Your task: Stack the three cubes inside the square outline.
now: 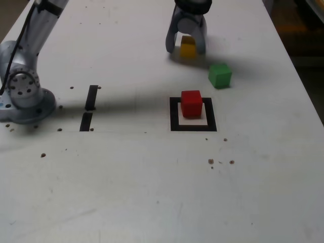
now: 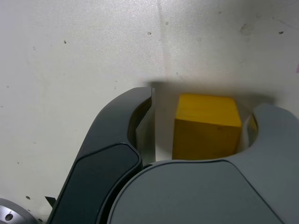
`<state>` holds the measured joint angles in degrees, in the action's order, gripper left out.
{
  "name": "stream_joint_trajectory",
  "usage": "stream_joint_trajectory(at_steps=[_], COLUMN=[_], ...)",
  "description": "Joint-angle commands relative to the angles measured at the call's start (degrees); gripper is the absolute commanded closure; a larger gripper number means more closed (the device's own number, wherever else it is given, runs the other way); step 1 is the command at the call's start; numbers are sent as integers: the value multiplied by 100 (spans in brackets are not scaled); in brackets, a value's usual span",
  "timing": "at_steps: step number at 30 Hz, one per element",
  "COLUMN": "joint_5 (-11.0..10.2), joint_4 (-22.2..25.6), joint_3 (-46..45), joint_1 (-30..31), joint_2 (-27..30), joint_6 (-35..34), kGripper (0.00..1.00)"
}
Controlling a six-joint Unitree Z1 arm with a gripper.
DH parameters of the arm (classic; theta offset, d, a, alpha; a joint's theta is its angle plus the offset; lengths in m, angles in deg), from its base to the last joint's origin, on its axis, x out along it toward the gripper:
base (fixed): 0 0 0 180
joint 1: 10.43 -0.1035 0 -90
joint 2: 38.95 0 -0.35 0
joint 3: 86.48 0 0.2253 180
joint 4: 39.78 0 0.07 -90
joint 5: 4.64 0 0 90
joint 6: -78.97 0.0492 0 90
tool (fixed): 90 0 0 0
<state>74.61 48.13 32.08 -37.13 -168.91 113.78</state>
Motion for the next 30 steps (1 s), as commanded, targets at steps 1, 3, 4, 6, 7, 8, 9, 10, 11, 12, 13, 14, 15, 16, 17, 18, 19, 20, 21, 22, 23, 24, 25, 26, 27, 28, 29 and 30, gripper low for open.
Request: stream_joint_trajectory(at_steps=[1,3,4,6,7,8,9,10,11,12,13,14,15,16,17,18,19,20,21,22,23,24,25,26,27,28,29,30], joint_5=[64,121,145,195,219,238,263,282,300,315,330,346,362,383,410,444,482,524,569,614,656,688,717,744,773,811,836,863], joint_4=[-4,-6,-10,-24,-32,-39,-47,-48,-45,-35,-16,12,52,108,181,269,369,472,572,664,741,801,841,867,883,892,895,896], joint_3=[63,105,128,175,197,215,229,235,238,238,238,239,242,248,254,258,256,240,206,148,70,-30,-151,-279,-405,-550,-635,-702], joint_1=[7,7,7,7,7,7,7,7,7,7,8,11,18,28,43,66,101,150,217,303,411,542,693,861,1043,1304,1508,1708], joint_2=[7,12,13,17,20,21,25,33,50,78,121,183,267,370,491,627,775,931,1091,1249,1401,1546,1680,1796,1891,1983,2028,2055], joint_6=[-19,-11,-5,16,28,39,53,64,71,76,78,75,67,52,25,-21,-95,-198,-337,-514,-722,-968,-1242,-1529,-1822,-2203,-2482,-2745], kGripper=[52,57,60,65,69,72,75,76,78,80,81,82,82,83,83,83,83,83,83,83,83,83,83,83,83,83,83,83])
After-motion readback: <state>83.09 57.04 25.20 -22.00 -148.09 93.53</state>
